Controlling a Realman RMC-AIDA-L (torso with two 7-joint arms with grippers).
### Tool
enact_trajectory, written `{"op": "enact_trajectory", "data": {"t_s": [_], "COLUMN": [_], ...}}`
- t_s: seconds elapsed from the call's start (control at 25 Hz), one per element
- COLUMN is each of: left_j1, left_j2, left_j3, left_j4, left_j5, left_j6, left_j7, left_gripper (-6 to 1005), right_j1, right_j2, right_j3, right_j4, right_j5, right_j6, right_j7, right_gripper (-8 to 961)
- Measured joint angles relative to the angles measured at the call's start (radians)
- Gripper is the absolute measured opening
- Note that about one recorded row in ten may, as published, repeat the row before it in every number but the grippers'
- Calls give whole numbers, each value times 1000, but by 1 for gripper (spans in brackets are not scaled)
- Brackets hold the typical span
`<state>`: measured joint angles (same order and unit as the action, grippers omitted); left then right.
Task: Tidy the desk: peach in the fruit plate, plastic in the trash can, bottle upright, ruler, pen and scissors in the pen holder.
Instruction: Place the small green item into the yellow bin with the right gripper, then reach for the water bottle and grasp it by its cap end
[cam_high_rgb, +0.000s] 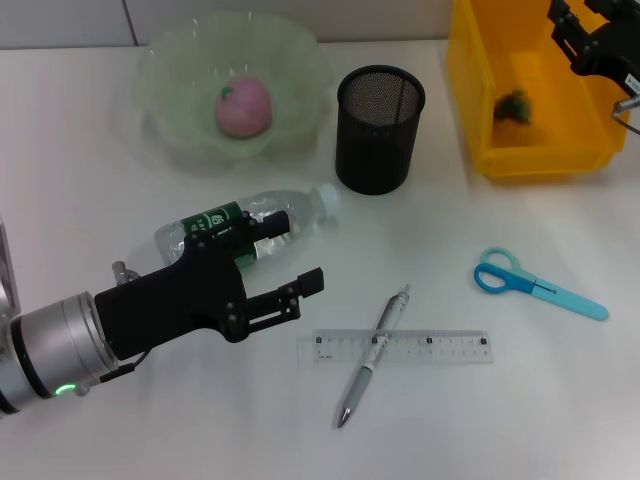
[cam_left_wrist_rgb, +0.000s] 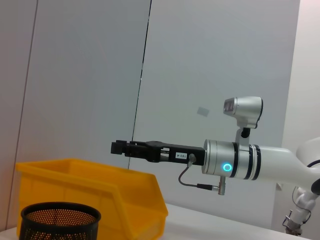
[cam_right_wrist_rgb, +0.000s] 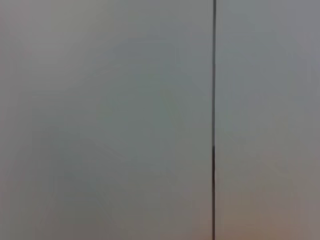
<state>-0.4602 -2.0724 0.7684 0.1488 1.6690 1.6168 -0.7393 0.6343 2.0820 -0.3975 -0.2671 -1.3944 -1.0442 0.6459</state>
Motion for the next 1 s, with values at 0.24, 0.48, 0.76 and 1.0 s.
{"op": "enact_trajectory", "data": {"t_s": [0.24,0.48,0.76,1.0], "left_j1": [0,0,0,0], "left_j2": [0,0,0,0], "left_j3": [0,0,0,-8], "left_j4": [-1,-2,-1,3], "left_j5": [0,0,0,-2], "left_j6": [0,3,5,5], "left_j7": [0,0,0,-2], "left_gripper": [769,769,769,769], "right_j1": [-5,-10,-29,-80], "right_j2": [1,1,1,-5], "right_j3": [5,5,4,-10], "right_j4": [0,0,22,12], "right_j5": [23,42,97,95], "right_j6": [-2,-5,-72,-214], "right_j7": [3,5,32,167], "right_gripper": [528,750,751,751]}}
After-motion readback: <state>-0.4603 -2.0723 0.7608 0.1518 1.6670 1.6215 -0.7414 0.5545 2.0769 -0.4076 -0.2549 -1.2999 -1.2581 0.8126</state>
